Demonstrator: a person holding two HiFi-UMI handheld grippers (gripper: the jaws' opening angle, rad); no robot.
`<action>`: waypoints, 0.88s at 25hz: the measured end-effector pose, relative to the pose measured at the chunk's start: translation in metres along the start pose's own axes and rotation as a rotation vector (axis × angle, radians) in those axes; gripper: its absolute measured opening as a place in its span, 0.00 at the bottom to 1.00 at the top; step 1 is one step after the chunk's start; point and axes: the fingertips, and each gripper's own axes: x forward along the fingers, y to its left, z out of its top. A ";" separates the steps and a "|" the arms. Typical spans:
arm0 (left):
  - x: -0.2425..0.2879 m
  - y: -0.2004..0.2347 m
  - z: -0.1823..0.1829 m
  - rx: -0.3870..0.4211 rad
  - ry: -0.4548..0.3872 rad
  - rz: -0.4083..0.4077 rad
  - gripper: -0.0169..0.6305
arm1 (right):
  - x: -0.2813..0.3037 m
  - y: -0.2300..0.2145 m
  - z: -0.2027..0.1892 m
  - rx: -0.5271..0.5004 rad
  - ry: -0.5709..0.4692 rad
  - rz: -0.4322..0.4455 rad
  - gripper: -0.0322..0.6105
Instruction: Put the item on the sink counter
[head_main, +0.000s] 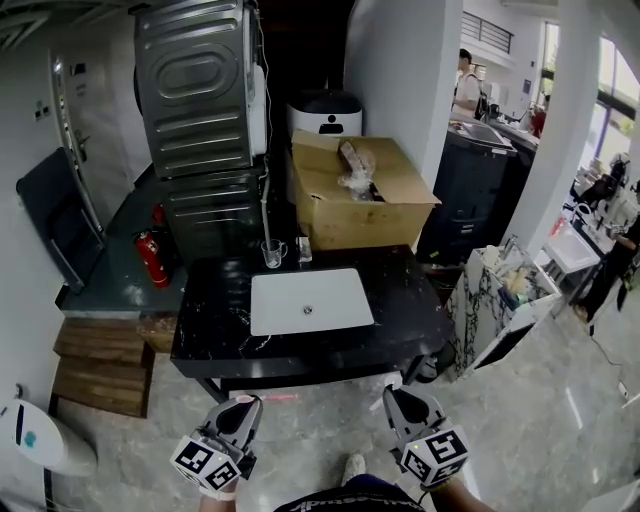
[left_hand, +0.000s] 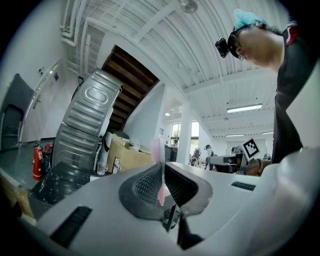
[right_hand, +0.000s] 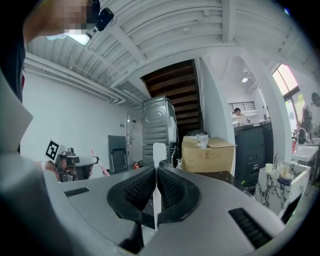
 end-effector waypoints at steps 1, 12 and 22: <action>0.002 0.001 -0.002 0.000 0.001 -0.002 0.07 | 0.002 -0.002 -0.001 0.000 0.001 -0.001 0.12; 0.051 0.046 0.000 0.016 0.011 0.041 0.07 | 0.078 -0.038 0.008 0.008 -0.024 0.058 0.12; 0.189 0.095 0.022 0.058 0.009 0.054 0.07 | 0.183 -0.132 0.040 0.006 -0.057 0.122 0.12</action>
